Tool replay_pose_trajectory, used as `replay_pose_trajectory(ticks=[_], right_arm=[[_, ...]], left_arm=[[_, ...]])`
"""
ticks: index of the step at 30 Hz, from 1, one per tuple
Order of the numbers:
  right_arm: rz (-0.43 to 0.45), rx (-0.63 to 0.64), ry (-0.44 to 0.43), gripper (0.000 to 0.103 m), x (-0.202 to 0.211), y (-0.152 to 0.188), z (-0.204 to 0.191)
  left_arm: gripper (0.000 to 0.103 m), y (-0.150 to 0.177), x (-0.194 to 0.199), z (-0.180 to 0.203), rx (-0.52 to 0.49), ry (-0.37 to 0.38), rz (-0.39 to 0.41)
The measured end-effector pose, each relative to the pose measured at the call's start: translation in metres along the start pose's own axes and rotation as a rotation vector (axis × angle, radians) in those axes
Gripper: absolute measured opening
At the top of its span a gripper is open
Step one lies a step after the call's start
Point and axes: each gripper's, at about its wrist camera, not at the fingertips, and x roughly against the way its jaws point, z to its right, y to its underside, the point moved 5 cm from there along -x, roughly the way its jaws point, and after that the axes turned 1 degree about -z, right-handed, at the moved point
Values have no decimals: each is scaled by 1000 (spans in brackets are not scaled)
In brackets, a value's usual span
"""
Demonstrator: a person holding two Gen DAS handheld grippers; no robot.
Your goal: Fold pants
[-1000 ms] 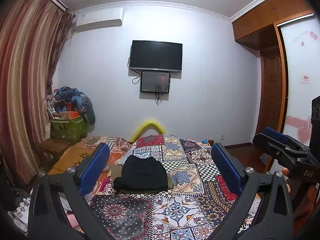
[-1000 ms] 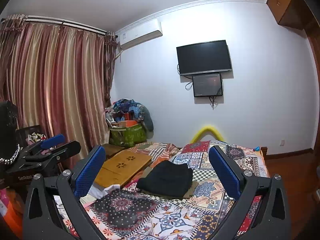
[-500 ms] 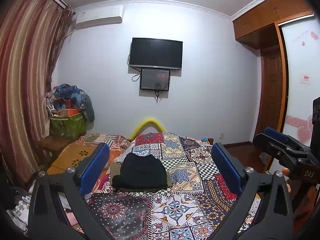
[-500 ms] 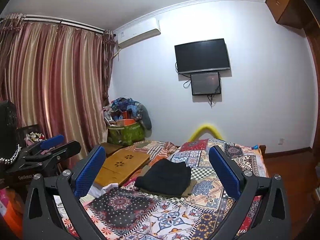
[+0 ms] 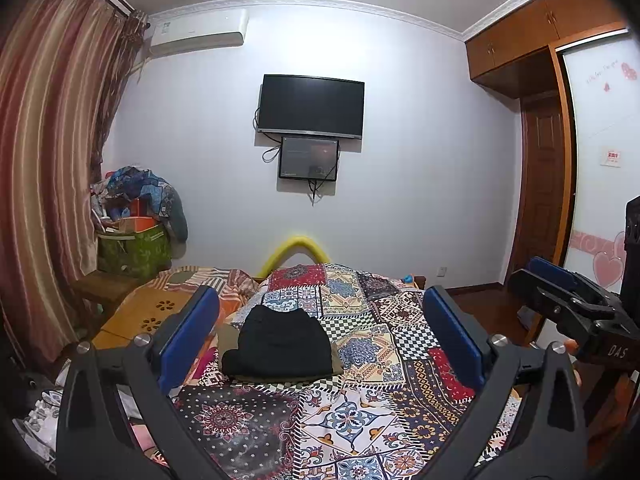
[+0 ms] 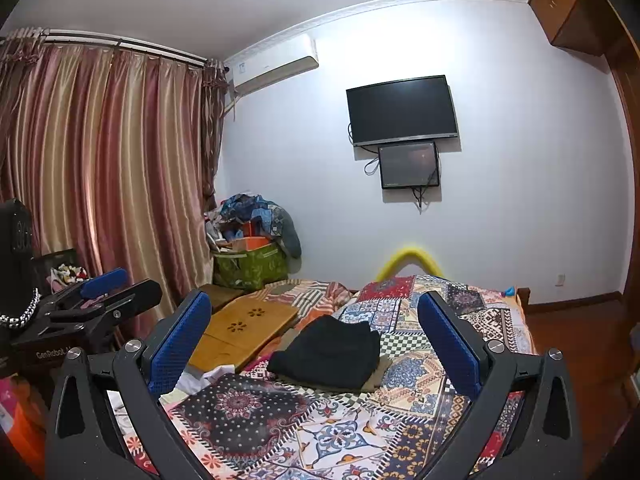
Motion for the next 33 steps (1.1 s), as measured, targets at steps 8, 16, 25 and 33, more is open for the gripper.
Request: replay_pose_trajectory(ticks=[8,16,25,33], right_arm=[[-2,-3,5,103,-1,-1,3],[-4,-1,8,103,-1,0,4],[-4,0,11,103,-1,0,6],[-4,-2,10,103,-1,-1,7]], left_arm=[[103,4,-3,0,7,17,-12],[103,5,-5,0,9,23,-21],[103,5,-3,8,-12,35,-14],[103,6,-2,10,-20,29,-14]])
